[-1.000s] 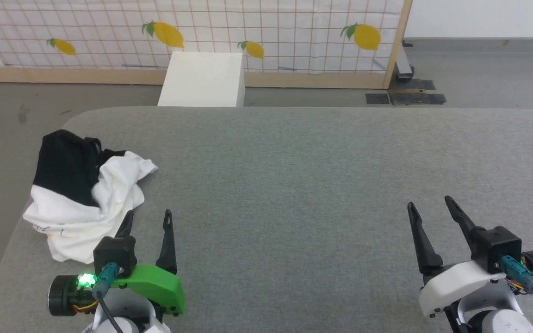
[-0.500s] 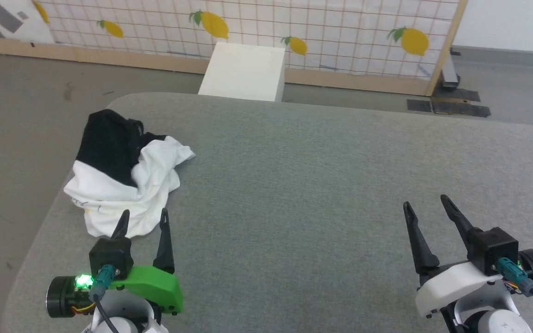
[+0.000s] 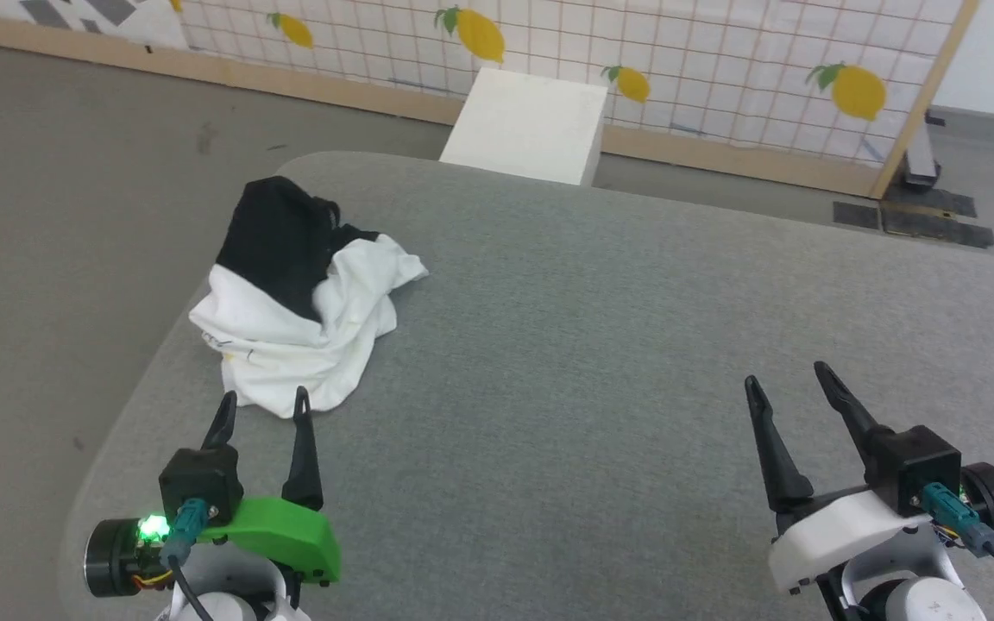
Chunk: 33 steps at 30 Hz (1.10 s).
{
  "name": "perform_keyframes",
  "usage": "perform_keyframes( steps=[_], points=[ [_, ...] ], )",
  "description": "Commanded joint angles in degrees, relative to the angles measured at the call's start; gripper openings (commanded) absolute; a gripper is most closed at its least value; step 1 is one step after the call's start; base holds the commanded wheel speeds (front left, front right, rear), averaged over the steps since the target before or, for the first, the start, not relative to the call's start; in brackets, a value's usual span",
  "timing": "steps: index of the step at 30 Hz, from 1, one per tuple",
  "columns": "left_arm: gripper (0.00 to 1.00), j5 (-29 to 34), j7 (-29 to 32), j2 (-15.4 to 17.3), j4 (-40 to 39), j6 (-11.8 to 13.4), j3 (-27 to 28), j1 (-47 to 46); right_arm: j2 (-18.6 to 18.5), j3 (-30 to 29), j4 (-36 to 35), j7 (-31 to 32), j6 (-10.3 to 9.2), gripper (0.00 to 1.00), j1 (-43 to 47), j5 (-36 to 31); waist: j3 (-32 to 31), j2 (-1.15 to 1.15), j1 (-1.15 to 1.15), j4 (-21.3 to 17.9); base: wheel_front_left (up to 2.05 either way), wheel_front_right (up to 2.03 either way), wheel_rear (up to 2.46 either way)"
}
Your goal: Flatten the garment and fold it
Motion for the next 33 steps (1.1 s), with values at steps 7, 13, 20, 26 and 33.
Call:
perform_keyframes(
  steps=[7,13,20,26,33],
  points=[
    [1.0,-0.7,-1.5,0.4,0.5,1.2,-0.1,-0.5,0.0,0.5,-0.2,-0.9,-0.04,1.0,-0.7,-0.1,0.4,0.0,0.0,3.1,-0.01,-0.01,-0.01],
    [1.0,-1.1,-2.2,0.4,0.9,1.6,-0.2,-0.4,0.0,0.7,-0.4,-1.2,-0.04,1.0,-0.6,-0.1,0.6,0.0,0.0,4.8,0.0,0.0,0.0],
    [1.0,-1.5,-3.0,0.5,1.4,2.1,-0.3,-0.6,0.0,0.8,-0.4,-1.6,-0.04,1.0,-0.6,-0.1,0.7,0.0,0.0,6.9,0.0,0.0,0.0],
    [1.0,-1.8,-3.8,0.6,1.9,2.5,-0.4,-0.6,0.1,1.0,-0.4,-2.1,-0.05,1.0,-0.7,-0.1,0.8,0.0,0.0,8.8,0.0,0.0,0.0],
    [1.0,-2.4,-4.6,0.7,2.5,2.8,-0.5,-0.6,0.1,1.3,-0.4,-2.6,-0.05,1.0,-0.9,-0.1,1.0,0.0,0.0,10.5,0.0,0.0,0.0]
  ],
)
